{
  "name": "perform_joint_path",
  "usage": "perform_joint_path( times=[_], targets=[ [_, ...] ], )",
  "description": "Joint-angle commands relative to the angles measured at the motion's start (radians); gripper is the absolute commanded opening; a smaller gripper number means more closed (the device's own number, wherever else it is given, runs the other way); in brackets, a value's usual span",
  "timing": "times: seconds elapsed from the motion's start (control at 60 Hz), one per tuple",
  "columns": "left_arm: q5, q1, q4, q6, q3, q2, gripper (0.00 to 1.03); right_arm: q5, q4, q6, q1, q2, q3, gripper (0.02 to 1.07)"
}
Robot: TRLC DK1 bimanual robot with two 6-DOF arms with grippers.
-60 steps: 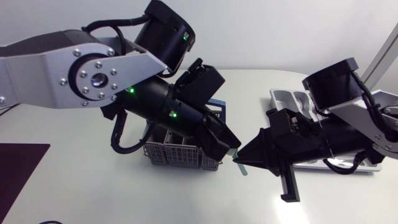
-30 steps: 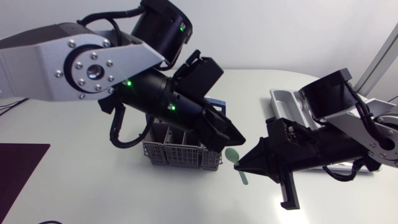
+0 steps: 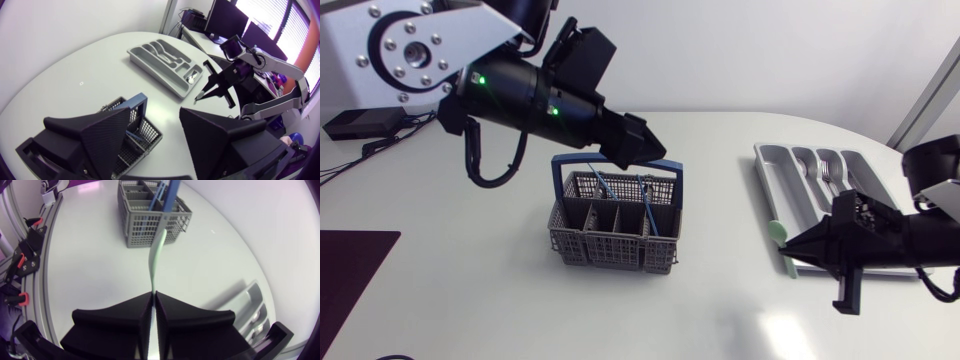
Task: Unload the cutlery basket into the drawer organizer.
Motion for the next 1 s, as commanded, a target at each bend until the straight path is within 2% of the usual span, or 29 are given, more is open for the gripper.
perform_joint_path(
  times=[0.0, 0.017, 0.083, 0.333, 0.683, 0.883, 0.983],
  targets=[
    [-0.043, 0.004, 0.000, 0.009, -0.050, -0.013, 0.71, 0.003, -0.014, -0.119, -0.097, 0.035, -0.013, 0.11],
    [-0.069, 0.001, 0.000, 0.014, -0.062, -0.010, 0.71, 0.003, -0.014, -0.154, -0.146, 0.054, -0.010, 0.11],
    [-0.084, 0.001, 0.000, 0.022, -0.088, -0.006, 0.71, 0.003, -0.005, -0.223, -0.248, 0.098, 0.002, 0.11],
    [-0.146, -0.001, 0.014, 0.026, -0.157, 0.007, 0.71, 0.013, 0.084, -0.395, -0.517, 0.253, 0.055, 0.11],
    [-0.189, -0.004, 0.014, 0.026, -0.176, 0.022, 0.71, 0.069, 0.306, -0.439, -0.613, 0.393, 0.093, 0.11],
    [-0.196, -0.005, 0.016, 0.026, -0.177, 0.025, 0.71, 0.076, 0.352, -0.458, -0.632, 0.408, 0.119, 0.11],
    [-0.198, -0.007, 0.014, 0.026, -0.180, 0.036, 0.71, 0.105, 0.461, -0.470, -0.630, 0.450, 0.102, 0.11]
  ],
)
